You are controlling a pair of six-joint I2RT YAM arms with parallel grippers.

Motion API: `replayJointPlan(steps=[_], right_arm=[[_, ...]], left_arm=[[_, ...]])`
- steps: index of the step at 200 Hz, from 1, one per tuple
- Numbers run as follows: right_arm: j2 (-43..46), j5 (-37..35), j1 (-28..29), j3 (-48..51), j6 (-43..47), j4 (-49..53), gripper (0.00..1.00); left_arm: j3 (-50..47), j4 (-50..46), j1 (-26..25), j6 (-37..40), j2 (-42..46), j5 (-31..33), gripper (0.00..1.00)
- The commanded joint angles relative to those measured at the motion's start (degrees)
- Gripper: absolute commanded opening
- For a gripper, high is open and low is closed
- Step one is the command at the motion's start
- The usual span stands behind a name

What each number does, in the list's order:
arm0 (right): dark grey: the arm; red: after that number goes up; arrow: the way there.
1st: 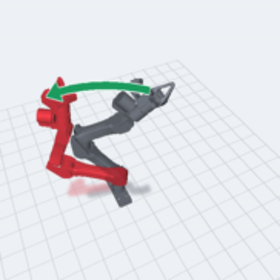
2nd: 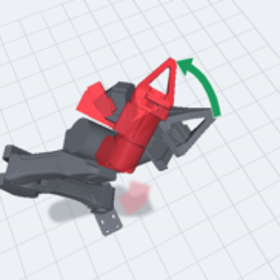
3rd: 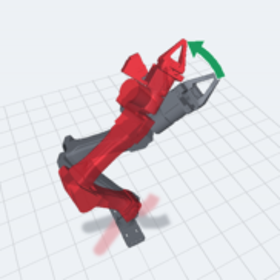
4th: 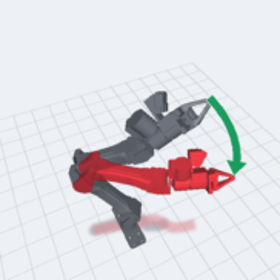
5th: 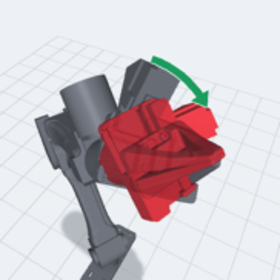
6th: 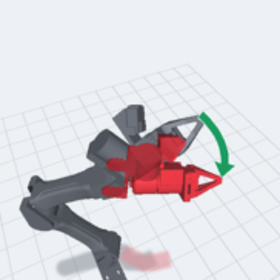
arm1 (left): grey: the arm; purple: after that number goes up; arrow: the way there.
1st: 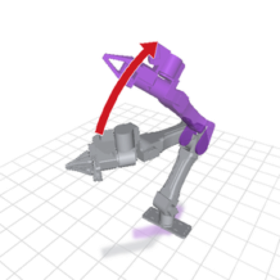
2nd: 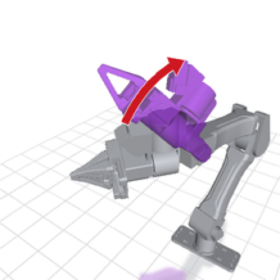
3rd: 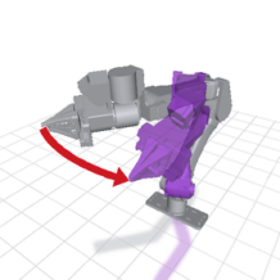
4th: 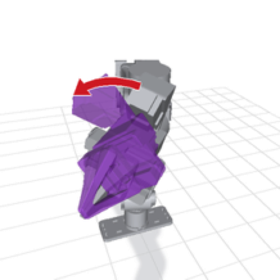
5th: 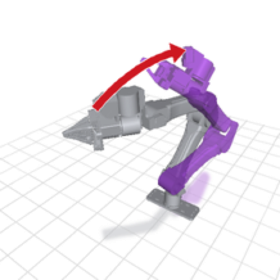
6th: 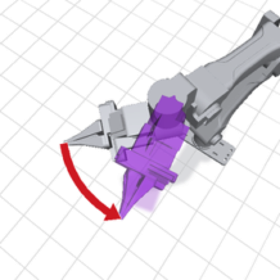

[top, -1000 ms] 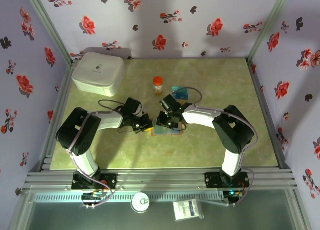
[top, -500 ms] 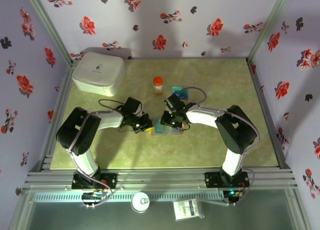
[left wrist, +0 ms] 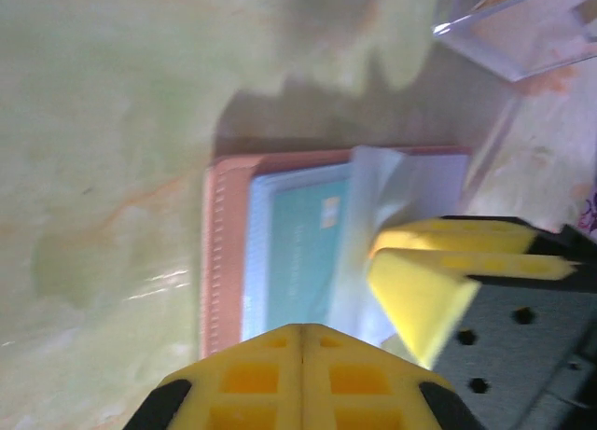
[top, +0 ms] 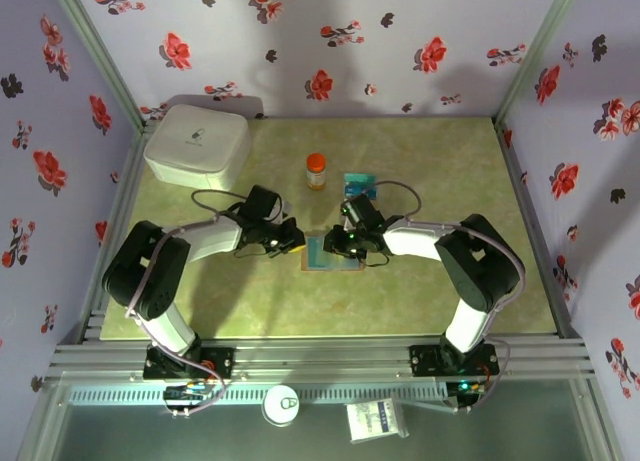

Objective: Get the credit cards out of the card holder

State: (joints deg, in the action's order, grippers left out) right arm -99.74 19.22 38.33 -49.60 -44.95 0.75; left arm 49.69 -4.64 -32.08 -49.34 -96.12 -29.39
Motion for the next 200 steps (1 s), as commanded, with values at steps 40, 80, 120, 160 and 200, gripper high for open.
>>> replayJointPlan(steps=[40, 80, 120, 160, 200], right_arm=[[0.48, 4.92, -2.10, 4.16, 1.71, -6.70, 0.24], [0.41, 5.74, -2.82, 4.86, 1.51, -7.75, 0.24], [0.25, 6.18, -2.91, 5.25, 1.01, -8.66, 0.24], [0.08, 6.64, -2.91, 5.55, 0.39, -9.67, 0.23], [0.40, 7.07, -2.91, 5.75, -0.18, -10.41, 0.23]], left_arm=[[2.45, 3.65, -1.66, -3.23, -1.83, -2.15, 0.16], [3.56, 3.41, -2.59, -4.08, -4.79, -2.07, 0.26], [4.53, 3.66, -3.17, -4.75, -6.94, -2.52, 0.27], [5.50, 3.85, -3.52, -5.19, -8.51, -3.16, 0.26], [5.42, 5.94, -3.61, -6.47, -8.83, -4.26, 0.18]])
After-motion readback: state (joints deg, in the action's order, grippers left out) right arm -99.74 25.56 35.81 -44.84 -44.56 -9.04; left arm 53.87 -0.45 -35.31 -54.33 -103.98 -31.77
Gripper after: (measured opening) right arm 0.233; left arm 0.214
